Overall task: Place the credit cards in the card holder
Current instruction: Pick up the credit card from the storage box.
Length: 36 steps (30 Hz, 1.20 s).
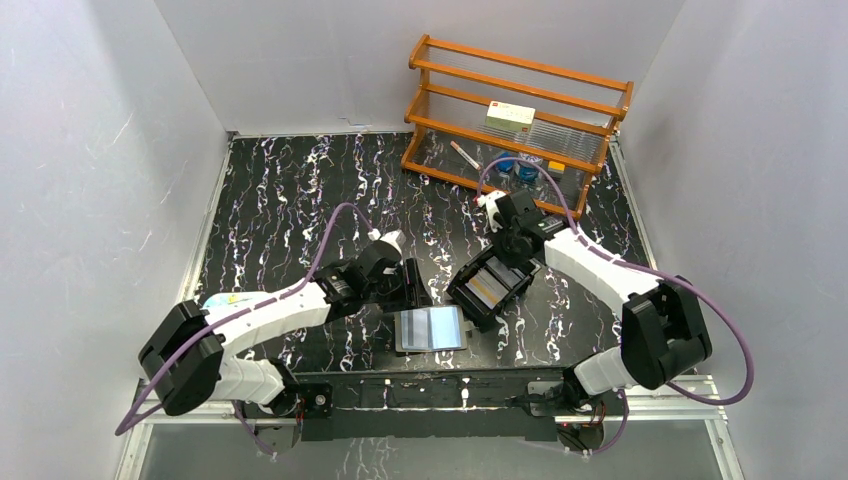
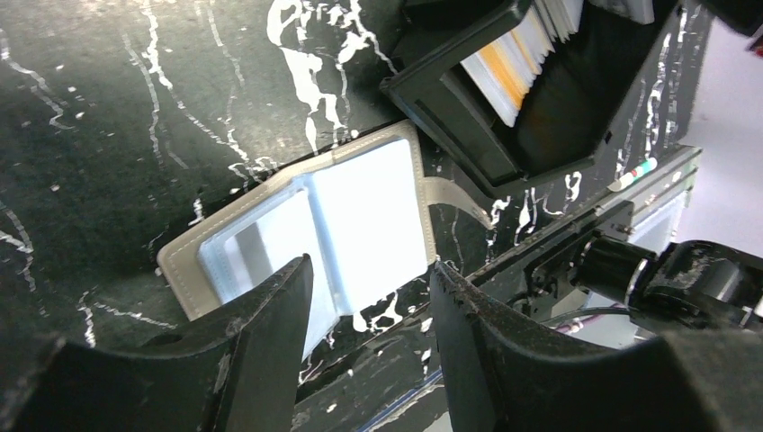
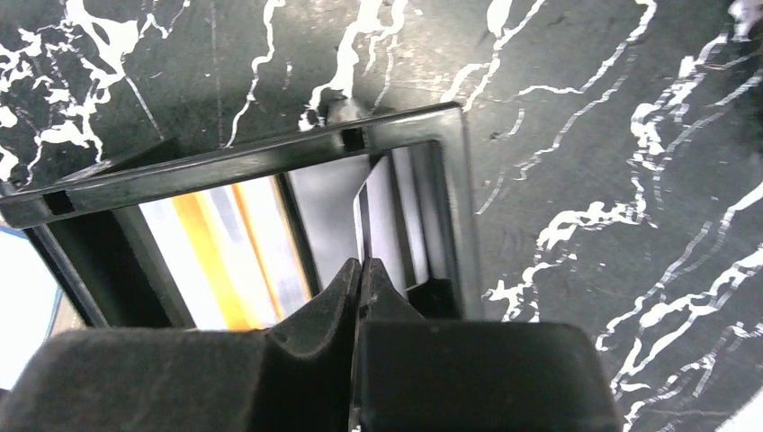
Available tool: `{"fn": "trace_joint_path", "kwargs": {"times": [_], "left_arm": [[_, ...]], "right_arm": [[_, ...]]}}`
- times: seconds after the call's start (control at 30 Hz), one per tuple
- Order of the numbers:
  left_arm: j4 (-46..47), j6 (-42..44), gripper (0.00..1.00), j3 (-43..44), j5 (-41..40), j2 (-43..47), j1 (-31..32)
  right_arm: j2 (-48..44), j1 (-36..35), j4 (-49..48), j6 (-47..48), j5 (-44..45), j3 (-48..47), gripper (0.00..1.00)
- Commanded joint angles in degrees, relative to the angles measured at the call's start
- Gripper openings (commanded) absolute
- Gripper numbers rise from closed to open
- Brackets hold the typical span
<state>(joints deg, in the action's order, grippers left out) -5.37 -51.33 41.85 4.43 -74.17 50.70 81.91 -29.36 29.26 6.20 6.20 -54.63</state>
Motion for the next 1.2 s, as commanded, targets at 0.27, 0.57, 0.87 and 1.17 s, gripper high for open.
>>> {"fn": "trace_joint_path", "kwargs": {"times": [0.27,0.57,0.87,1.17], "left_arm": [[-12.77,2.81,0.50,0.30,-8.06,9.53,-0.63],[-10.75,0.84,0.54,-4.55,-2.25,13.09,-1.56],[-4.19,-2.54,0.55,-12.58,1.57,14.75,-1.65],[-5.04,0.06,0.59,-13.10,0.36,13.43,-1.67]], "right_arm": [[-7.20,-0.25,10.24,-5.49,6.93,-9.86,0.00],[-14.17,-0.25,9.11,-16.65,-2.86,-11.74,0.00],[-22.06,-0.25,-5.64,-39.99,-21.51,-2.28,0.00],[-26.20,-0.25,-23.32,-65.90,-32.23,12.56,0.00]]}}
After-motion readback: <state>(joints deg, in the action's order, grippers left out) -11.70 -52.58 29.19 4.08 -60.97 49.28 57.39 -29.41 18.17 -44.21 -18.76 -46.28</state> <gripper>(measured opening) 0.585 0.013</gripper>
